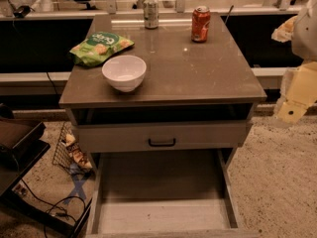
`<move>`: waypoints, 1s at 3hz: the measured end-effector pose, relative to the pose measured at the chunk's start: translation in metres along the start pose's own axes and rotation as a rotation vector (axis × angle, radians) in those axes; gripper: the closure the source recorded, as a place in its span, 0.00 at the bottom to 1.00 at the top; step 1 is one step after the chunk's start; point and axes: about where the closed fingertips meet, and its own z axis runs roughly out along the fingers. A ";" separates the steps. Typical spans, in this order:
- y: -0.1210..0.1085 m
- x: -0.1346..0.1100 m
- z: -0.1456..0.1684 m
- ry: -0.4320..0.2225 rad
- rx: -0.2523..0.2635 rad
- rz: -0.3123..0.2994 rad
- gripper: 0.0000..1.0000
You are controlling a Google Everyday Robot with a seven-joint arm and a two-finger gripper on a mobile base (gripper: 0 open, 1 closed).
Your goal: Place coke can into middle drawer
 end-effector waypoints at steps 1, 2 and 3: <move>-0.002 -0.001 0.000 -0.004 0.008 0.000 0.00; -0.025 -0.005 -0.001 -0.046 0.083 0.001 0.00; -0.075 0.008 0.011 -0.154 0.182 0.108 0.00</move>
Offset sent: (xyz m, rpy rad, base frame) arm 0.0566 -0.0066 0.0167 0.0602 -0.1956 -0.0140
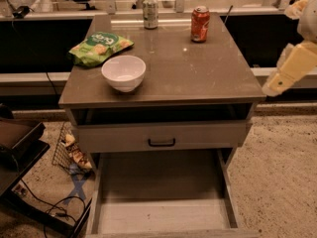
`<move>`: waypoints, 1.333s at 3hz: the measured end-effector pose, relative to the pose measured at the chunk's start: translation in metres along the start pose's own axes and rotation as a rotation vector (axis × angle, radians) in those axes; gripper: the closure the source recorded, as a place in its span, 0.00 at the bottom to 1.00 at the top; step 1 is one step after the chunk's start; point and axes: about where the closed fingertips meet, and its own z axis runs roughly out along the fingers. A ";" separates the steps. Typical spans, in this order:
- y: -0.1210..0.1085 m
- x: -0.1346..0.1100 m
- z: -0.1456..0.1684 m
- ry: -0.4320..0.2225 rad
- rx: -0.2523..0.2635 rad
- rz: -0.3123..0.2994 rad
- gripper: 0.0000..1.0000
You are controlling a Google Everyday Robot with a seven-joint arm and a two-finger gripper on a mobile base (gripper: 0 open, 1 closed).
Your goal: Place coke can into middle drawer
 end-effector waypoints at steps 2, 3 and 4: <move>-0.110 0.013 0.059 -0.315 0.195 0.199 0.00; -0.152 0.003 0.088 -0.483 0.284 0.271 0.00; -0.173 -0.016 0.117 -0.681 0.365 0.401 0.00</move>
Offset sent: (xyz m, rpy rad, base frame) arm 0.2338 -0.0969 0.0592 0.5643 -0.7668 -0.2307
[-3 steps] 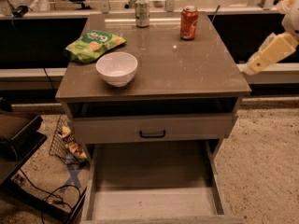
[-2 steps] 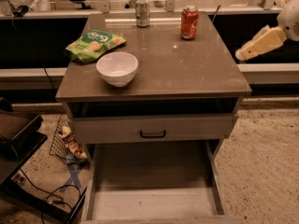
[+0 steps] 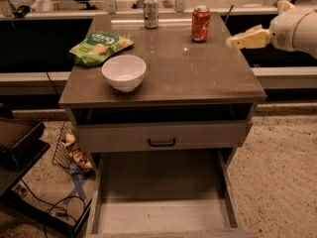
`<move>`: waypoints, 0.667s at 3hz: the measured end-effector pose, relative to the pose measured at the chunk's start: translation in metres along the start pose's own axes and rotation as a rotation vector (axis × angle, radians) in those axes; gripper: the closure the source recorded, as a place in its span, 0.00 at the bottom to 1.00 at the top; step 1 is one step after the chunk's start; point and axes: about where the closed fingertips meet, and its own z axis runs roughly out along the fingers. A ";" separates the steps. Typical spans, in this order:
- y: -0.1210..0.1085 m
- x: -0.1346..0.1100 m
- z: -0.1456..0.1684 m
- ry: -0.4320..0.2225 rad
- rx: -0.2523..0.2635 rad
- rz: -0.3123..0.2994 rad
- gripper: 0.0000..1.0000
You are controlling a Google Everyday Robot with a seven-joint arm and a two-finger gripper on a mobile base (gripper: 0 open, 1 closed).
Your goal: Place coke can into middle drawer
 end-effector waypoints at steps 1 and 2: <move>-0.008 -0.011 0.001 -0.017 0.036 -0.009 0.00; -0.007 -0.010 0.001 -0.015 0.032 -0.009 0.00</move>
Offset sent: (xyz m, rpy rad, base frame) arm 0.0057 -0.0011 0.0135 0.0050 -0.0366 -0.0275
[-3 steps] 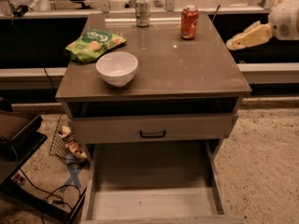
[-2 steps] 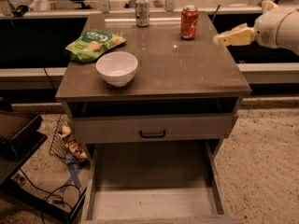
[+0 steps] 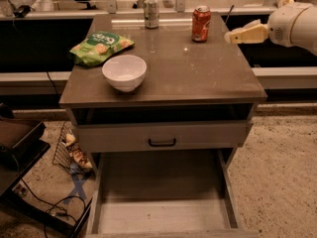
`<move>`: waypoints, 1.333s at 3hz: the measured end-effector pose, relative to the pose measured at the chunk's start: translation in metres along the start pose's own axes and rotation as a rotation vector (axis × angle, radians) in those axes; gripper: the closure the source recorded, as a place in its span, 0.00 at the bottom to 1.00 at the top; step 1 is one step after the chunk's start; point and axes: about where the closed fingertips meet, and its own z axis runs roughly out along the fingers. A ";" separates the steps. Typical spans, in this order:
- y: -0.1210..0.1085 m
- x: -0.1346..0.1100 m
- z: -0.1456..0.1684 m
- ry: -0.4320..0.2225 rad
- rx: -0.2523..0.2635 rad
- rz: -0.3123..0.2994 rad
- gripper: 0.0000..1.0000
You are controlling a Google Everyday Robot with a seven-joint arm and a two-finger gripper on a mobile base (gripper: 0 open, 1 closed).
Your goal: Place coke can into middle drawer
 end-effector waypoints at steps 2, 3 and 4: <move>-0.005 0.035 0.087 -0.002 -0.076 0.053 0.00; 0.006 0.066 0.187 -0.009 -0.141 0.090 0.00; 0.005 0.064 0.186 -0.011 -0.139 0.089 0.00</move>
Offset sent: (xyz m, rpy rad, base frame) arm 0.2030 0.0228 -0.0369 0.1232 -0.0106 0.0803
